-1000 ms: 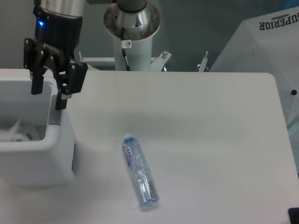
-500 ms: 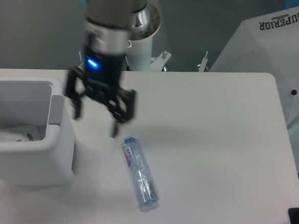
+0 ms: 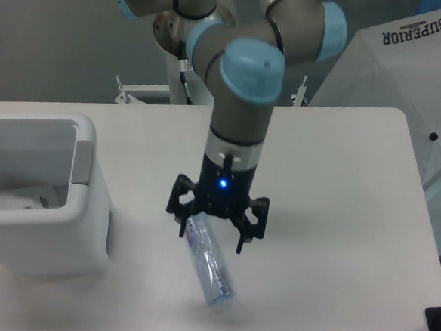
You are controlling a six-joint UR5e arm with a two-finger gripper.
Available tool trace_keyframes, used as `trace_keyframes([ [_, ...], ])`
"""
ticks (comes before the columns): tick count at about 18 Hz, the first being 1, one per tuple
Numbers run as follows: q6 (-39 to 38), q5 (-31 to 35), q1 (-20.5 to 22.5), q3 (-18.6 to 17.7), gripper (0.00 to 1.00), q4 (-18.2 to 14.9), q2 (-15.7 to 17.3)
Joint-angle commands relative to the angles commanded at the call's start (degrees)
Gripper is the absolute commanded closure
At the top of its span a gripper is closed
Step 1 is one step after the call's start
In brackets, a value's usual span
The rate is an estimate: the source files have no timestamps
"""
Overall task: Place the trash in the trash can
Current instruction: 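Move the gripper over the clear water bottle, then lower the gripper and close it around the bottle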
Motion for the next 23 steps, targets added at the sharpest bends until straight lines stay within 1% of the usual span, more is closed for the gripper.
trace_keyframes([
  [2,-3.7,0.17,0.0,1.23,0.0,-0.61,-2.64],
  [6,-5.64,4.83,-0.44,2.11,0.0,-4.3,-5.63],
  [8,-6.7,5.36,-0.44,2.55,0.0,-5.44,-6.6],
  [11,-8.36,6.23,-0.53,4.13,0.0,-6.68,-8.88],
  [14,-11.26,10.18,-2.37,6.07,0.0,-7.12,-11.43],
  [19,-13.02,11.33,-2.99,6.34,0.0,-7.12,-13.46],
  [22,-13.65,14.14,-3.86,6.86,0.0,-8.96,-14.77],
  [23,-13.65,14.15,-3.87,7.04,0.0,-9.31,-14.95],
])
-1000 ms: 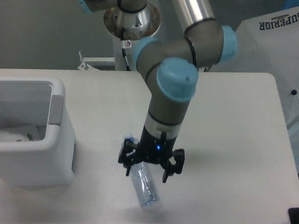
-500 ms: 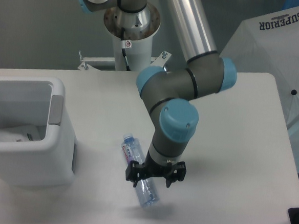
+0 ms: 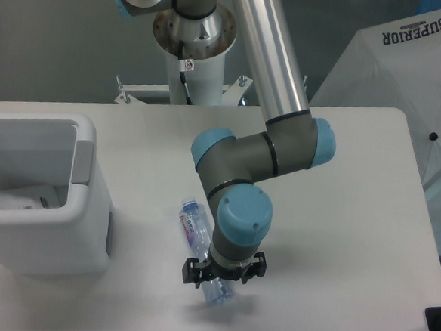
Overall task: Place the trash in the trash can
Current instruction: 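Lower the gripper and close it around the bottle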
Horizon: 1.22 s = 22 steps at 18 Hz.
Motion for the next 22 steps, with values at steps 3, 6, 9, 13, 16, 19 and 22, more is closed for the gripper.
trace_keyframes([
  [3,0.0,0.0,-0.09,0.18,0.0,-0.18,-0.79],
  [6,0.0,0.0,-0.7,0.62,0.0,-0.88,-1.84],
  [9,-0.09,0.0,-0.79,4.03,0.0,-6.4,-3.95],
  [13,-1.49,0.09,-0.97,8.0,0.0,-11.43,-6.59],
  [16,-1.49,1.4,-1.32,8.0,0.0,-11.52,-6.59],
  [19,-1.49,1.67,-1.41,8.09,0.08,-11.43,-6.86],
  [22,-1.49,1.67,-1.49,8.18,0.25,-11.43,-6.77],
])
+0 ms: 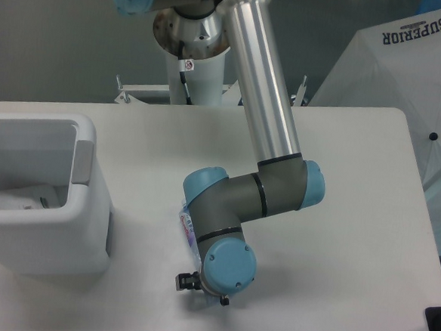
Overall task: Place the trash in the trash can
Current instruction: 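Lower the gripper and close it around the bottle, then lift the bottle and carry it over the trash bin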
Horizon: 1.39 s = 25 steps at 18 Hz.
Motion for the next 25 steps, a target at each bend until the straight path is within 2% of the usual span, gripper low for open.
trace_keyframes([
  [2,0.0,0.0,0.0,0.0,0.34,0.17,0.0],
  [6,-0.17,0.0,0.0,0.53,0.45,0.44,0.17],
  [12,-0.35,-0.17,0.09,1.93,0.48,0.53,1.05],
  [14,-0.26,-0.53,0.17,2.02,0.48,0.53,2.28],
  [21,-0.09,-3.42,0.53,2.11,0.48,3.51,8.08],
  [25,0.35,-7.72,1.4,2.11,0.48,3.78,14.31],
])
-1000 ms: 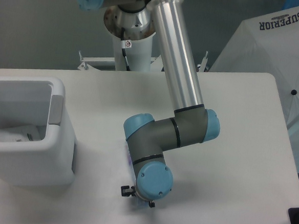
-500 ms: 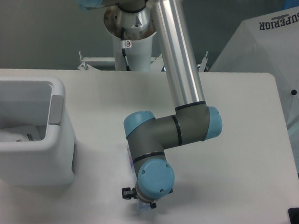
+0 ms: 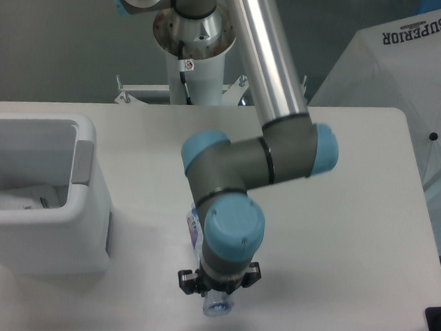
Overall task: Place the trash in the trash can
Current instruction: 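Lift the bottle and carry it over the trash bin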
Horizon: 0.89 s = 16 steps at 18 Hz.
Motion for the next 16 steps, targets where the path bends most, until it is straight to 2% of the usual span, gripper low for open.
trace_keyframes([
  [4,-0.44,-6.07,0.0,-0.09,0.48,4.03,6.16],
  [6,-0.44,-9.06,-0.35,-0.17,0.48,4.75,8.88],
  [13,-1.67,-18.63,-0.44,-0.79,0.48,9.75,16.09],
  [16,-1.49,-23.91,-0.35,-0.79,0.48,10.2,18.03],
])
